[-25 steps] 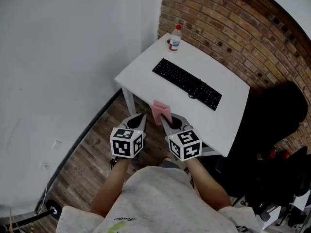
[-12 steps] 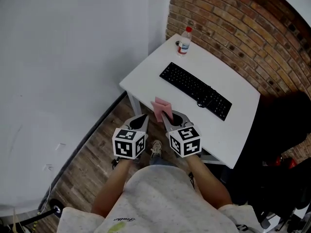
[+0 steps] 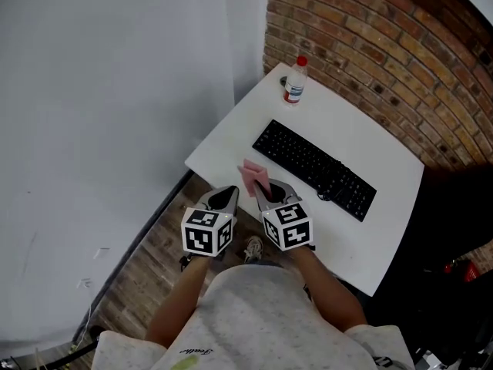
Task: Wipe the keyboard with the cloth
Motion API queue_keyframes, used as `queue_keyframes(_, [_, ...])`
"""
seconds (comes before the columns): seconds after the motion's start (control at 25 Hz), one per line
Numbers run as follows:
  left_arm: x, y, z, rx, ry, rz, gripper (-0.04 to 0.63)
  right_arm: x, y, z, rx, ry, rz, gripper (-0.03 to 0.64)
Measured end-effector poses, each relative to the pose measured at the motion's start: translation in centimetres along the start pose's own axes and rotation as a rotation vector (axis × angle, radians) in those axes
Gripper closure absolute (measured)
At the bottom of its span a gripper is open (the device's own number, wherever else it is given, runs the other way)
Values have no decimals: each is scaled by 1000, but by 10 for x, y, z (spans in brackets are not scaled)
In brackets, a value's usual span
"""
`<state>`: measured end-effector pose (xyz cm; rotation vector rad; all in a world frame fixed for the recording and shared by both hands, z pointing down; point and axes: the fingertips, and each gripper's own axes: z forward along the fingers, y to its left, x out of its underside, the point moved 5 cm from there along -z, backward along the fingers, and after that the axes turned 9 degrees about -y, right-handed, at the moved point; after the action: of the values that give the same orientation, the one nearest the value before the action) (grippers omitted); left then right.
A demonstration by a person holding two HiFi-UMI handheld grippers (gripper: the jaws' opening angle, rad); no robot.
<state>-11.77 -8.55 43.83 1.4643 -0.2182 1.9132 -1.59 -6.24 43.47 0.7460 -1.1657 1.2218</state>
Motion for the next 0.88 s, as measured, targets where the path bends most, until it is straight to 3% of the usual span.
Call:
queue_keyframes(0.4, [-17,26,63,-5,73,11,598,19,-45,65,9,95,-47,595])
queue_keyframes(0.88, [-25,51,88,8,100,-5,598,38,-70,103,90,187,-139,594])
